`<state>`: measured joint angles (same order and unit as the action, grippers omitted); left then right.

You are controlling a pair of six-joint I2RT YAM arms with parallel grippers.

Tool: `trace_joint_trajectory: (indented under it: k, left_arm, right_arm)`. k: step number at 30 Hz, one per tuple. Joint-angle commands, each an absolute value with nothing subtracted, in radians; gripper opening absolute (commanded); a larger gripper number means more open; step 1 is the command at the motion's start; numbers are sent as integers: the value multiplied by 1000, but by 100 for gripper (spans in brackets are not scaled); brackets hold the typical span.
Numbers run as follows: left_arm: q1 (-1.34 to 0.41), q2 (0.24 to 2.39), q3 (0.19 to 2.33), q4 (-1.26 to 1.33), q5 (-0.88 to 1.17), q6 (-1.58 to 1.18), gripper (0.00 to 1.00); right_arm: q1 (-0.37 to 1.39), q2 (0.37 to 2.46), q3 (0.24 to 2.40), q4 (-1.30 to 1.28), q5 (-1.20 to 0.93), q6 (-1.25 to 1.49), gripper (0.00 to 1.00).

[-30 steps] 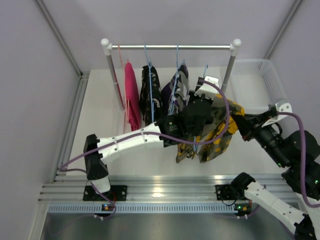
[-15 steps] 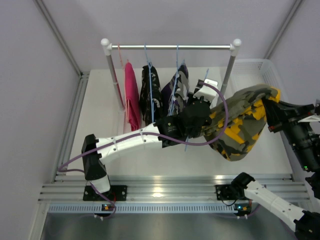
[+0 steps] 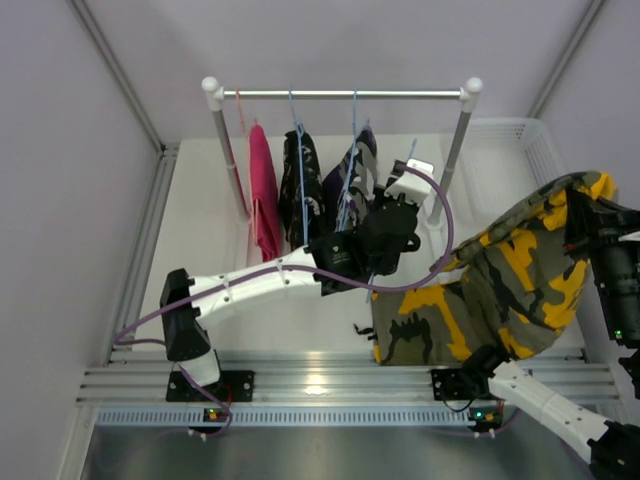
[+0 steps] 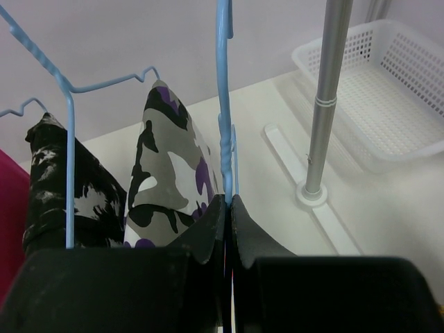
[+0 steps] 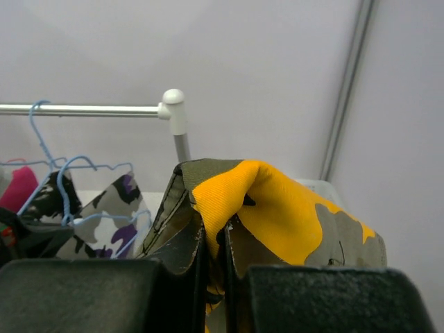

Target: Remove the trousers from the hanger

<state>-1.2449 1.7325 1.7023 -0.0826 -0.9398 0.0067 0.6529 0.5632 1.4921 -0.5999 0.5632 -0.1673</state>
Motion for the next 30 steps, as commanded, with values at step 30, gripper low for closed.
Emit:
trace_joint_trajectory:
  k: [30]
  left_arm:
    - [-1249, 1615, 1703, 28, -833, 90, 0]
  right_arm:
    - [482, 775, 1307, -208, 793, -195, 0]
